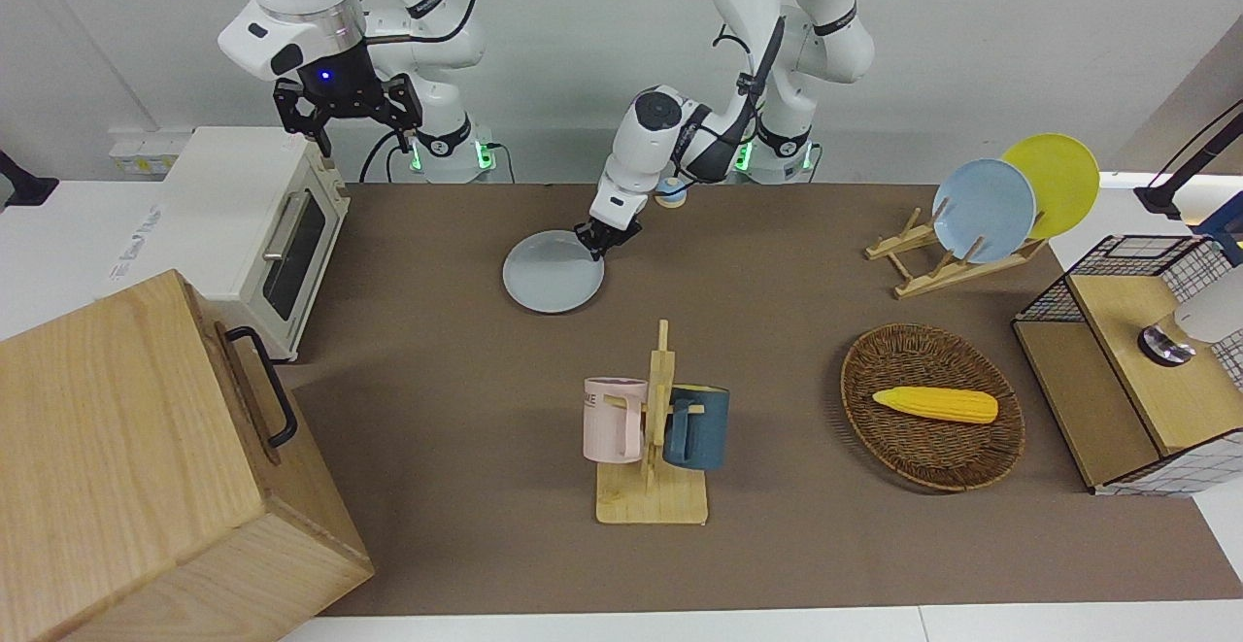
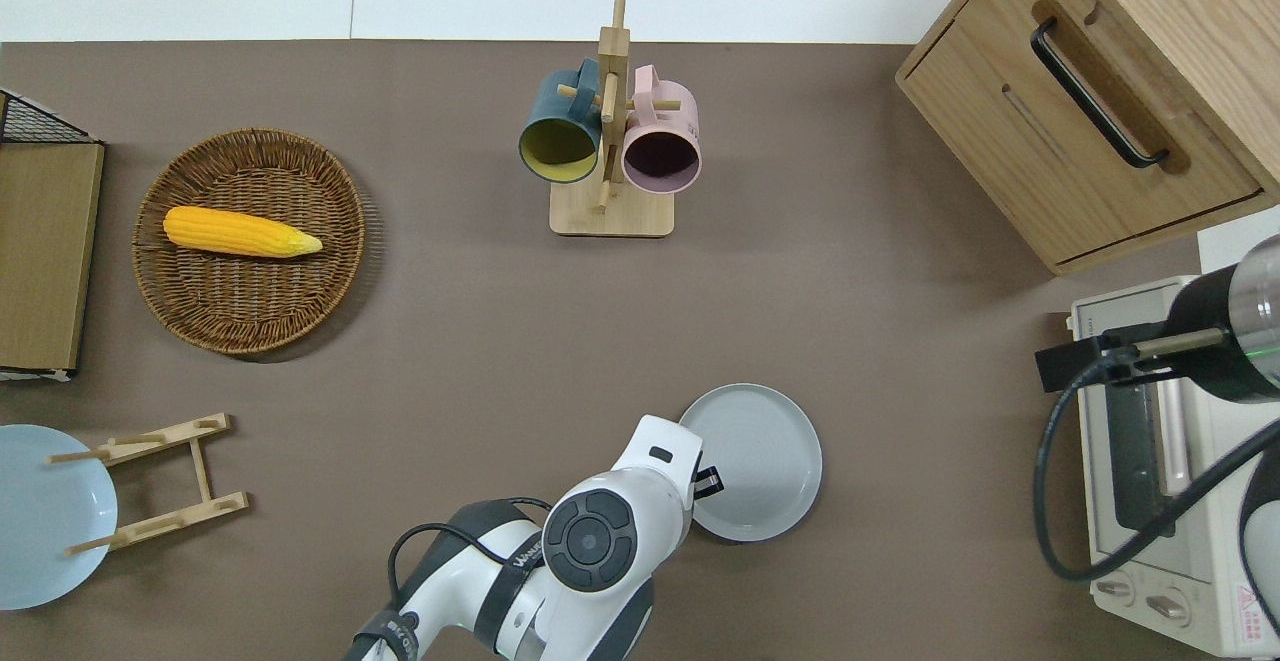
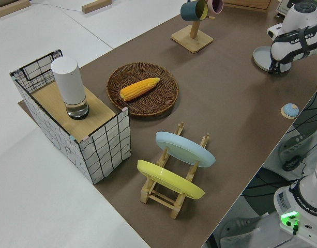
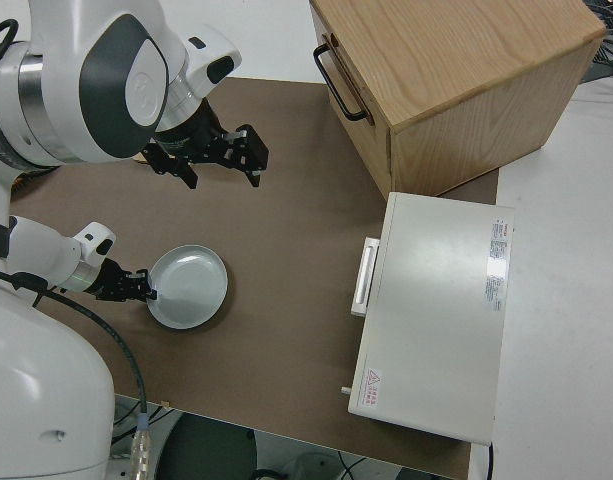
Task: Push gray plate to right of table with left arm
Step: 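Push the gray plate with the left gripper away from the wicker tray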
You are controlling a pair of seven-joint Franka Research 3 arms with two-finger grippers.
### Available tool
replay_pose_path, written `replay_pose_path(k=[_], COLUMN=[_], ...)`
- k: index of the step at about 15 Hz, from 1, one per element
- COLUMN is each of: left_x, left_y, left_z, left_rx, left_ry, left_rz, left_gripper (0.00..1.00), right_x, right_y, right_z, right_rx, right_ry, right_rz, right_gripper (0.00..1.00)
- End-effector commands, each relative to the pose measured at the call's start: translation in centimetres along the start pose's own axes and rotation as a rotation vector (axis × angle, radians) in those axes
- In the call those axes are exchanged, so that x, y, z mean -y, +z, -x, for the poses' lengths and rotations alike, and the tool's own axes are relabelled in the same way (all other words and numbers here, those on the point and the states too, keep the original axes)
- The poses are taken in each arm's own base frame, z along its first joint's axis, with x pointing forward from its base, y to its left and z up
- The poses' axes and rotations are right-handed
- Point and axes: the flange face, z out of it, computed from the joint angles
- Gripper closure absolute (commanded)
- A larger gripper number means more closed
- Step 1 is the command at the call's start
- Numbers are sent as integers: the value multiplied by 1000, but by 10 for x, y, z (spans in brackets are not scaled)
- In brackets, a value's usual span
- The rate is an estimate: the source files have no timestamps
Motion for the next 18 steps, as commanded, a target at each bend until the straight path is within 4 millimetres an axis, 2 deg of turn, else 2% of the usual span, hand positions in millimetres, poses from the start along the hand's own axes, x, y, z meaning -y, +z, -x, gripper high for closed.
replay_pose_path(k=[1,2,4,8,10,12,16,18], left_x=[-7,-5,0,11,28,52,79,97], left_y=[5,5,-10,-52,-85,-123,-188,-227], left_z=[-1,-3,-15,-46,-72,-101,-144,-171], left_rx=[-10,-25,-44,-75,-84,-76,-62,-36], left_ry=[9,36,62,100,124,166,233,263], left_rz=[-7,-23,-68,-154,-159,-162,-186,-200], left_gripper=[9,7,5,5,5,5,5,5], right_x=[-1,-1,-1,-1,-1,-1,-1,-1], right_y=[-2,-2,-2,-2,-2,-2,-2,-2], right_z=[5,5,5,5,5,5,5,5], right_rx=[6,6,6,6,6,6,6,6], right_ry=[-4,-4,-4,-4,-4,-4,-4,-4], right_rz=[2,1,2,2,1,1,2,2], right_gripper=[5,5,5,5,5,5,5,5])
